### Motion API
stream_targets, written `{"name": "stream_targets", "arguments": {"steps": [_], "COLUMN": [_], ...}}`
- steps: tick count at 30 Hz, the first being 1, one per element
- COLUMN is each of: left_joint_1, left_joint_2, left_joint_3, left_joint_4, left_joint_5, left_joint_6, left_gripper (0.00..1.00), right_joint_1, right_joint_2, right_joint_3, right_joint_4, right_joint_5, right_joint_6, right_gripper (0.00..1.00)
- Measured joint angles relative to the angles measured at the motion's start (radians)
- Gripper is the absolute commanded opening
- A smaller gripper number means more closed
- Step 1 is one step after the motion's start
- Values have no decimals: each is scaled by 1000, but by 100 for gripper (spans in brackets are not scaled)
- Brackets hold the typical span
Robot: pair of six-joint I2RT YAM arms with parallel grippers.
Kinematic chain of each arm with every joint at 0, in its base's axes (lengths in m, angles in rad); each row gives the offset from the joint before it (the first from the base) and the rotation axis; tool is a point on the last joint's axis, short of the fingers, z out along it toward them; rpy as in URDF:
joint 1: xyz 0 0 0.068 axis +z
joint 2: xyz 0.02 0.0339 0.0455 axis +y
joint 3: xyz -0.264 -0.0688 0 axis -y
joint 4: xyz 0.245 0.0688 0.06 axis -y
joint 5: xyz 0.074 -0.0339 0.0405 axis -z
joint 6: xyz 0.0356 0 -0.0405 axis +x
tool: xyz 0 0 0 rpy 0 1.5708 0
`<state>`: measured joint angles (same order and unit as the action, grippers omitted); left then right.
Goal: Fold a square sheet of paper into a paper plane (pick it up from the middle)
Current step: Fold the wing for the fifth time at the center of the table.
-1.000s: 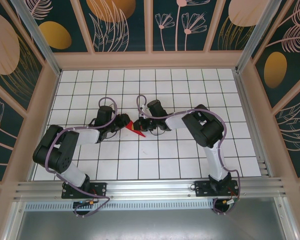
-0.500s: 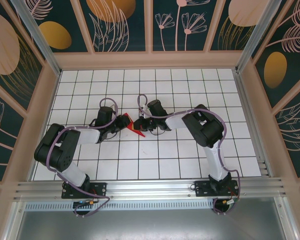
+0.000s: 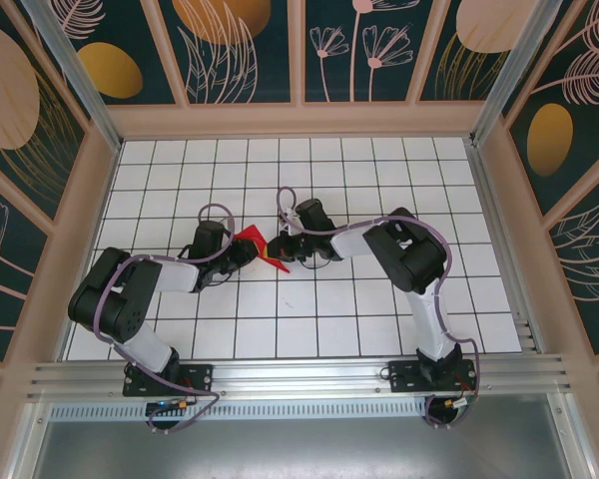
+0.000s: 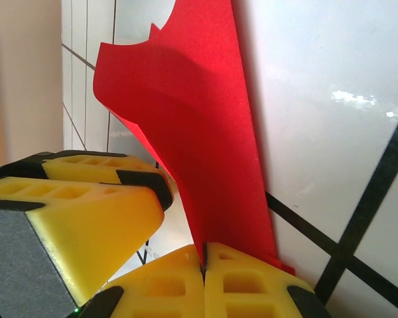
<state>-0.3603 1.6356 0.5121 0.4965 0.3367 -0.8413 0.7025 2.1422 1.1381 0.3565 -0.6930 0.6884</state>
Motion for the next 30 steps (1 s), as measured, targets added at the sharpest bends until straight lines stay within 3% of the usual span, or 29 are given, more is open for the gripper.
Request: {"name": "stream_targets", "arguments": {"steps": [22, 30], "left_joint_1": [0, 0], "left_joint_2": [73, 76], "left_joint_3": [67, 81], "left_joint_4": [-29, -63], "left_joint_5": [0, -3], "left_joint_6": [0, 0], "left_gripper": [15, 13], "right_joint_1": [-3, -4], "right_joint_2": [4, 4], "right_joint_3": [0, 20], "right_joint_4": [6, -27], "right_joint_5": [-12, -17], "right_joint_6": [2, -5], "right_gripper": [0, 15]}}
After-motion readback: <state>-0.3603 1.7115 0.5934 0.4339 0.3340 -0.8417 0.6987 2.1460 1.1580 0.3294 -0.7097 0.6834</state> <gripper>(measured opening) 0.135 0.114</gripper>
